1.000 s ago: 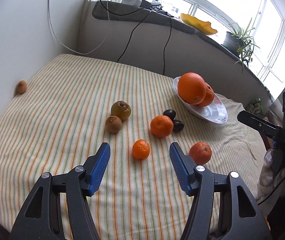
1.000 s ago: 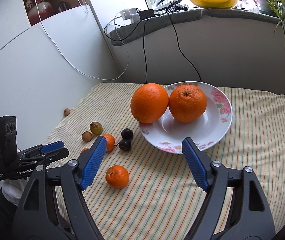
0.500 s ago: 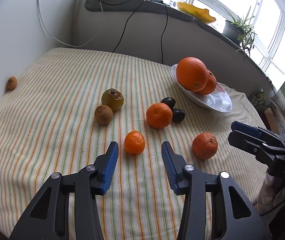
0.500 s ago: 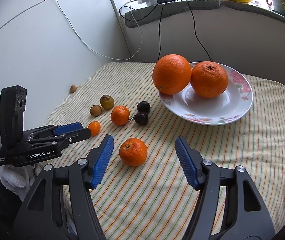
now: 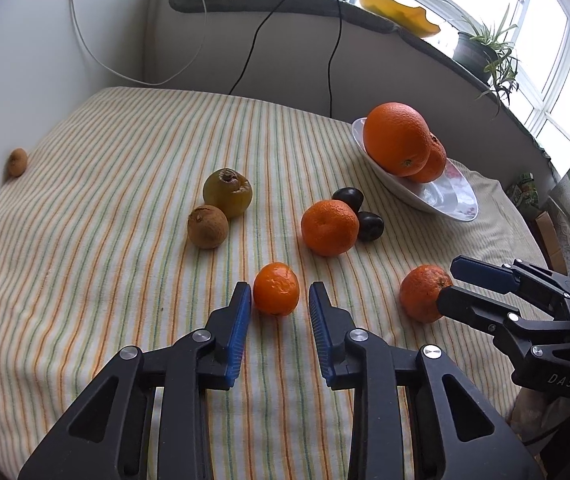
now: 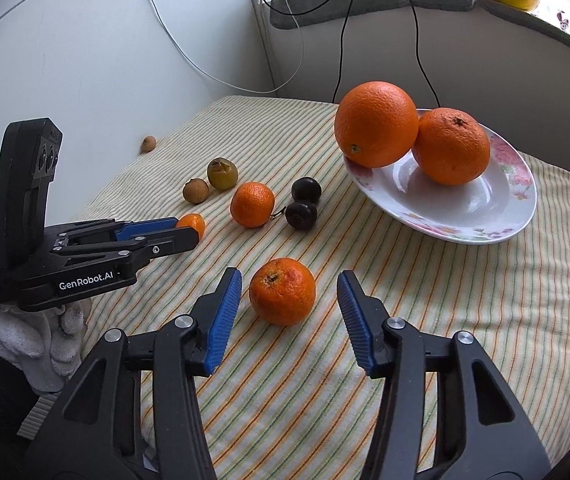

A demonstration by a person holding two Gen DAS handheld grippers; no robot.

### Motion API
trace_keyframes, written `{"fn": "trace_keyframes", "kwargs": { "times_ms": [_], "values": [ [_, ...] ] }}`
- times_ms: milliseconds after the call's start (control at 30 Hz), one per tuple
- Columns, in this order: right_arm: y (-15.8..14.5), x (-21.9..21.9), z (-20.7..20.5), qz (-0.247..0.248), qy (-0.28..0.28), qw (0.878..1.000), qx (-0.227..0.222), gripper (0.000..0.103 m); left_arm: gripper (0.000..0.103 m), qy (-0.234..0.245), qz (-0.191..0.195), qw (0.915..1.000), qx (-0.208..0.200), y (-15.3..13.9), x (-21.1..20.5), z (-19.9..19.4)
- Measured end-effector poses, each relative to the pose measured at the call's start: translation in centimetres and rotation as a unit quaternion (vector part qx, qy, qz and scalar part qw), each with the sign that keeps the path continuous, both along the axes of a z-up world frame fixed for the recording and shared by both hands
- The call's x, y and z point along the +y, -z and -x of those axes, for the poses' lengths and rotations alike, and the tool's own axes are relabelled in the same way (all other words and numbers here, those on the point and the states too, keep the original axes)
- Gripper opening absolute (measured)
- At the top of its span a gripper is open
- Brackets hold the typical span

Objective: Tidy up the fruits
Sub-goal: 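Close the left gripper around a tangerine while the right gripper closes around another tangerine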

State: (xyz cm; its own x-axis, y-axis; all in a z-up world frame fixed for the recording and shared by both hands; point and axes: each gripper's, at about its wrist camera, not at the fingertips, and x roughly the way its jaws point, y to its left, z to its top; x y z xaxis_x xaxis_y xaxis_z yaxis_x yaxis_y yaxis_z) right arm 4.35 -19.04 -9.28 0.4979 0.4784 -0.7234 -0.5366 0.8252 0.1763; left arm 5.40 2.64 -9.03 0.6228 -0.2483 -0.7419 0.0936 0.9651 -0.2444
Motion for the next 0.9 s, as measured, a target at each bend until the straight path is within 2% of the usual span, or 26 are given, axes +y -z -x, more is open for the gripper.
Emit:
{"fn": "trace_keyframes", "kwargs": {
  "times_ms": [100, 567, 600, 900],
  "values": [
    [0.3, 0.3, -0.1, 0.009, -0.004, 1.000, 0.001, 0.047, 0.022, -0.001, -0.001, 1.0000, 0.000, 0.1, 0.0, -0.1],
    [1.0, 1.5, 0.1, 0.028, -0.027, 0.999, 0.003, 0.044, 0.022, -0.002, 0.006, 1.0000, -0.002, 0.3, 0.0, -0.2],
    [1.0, 1.5, 0.1, 0.025, -0.030, 0.999, 0.004, 0.040, 0.022, -0.002, 0.007, 1.0000, -0.002, 0.3, 0.1, -0.1],
    [0.9, 1.2, 0.1, 0.007, -0.020, 1.000, 0.011, 0.039, 0.021, -0.003, 0.020, 0.9998, -0.006, -0.2, 0.3, 0.3]
  ]
}}
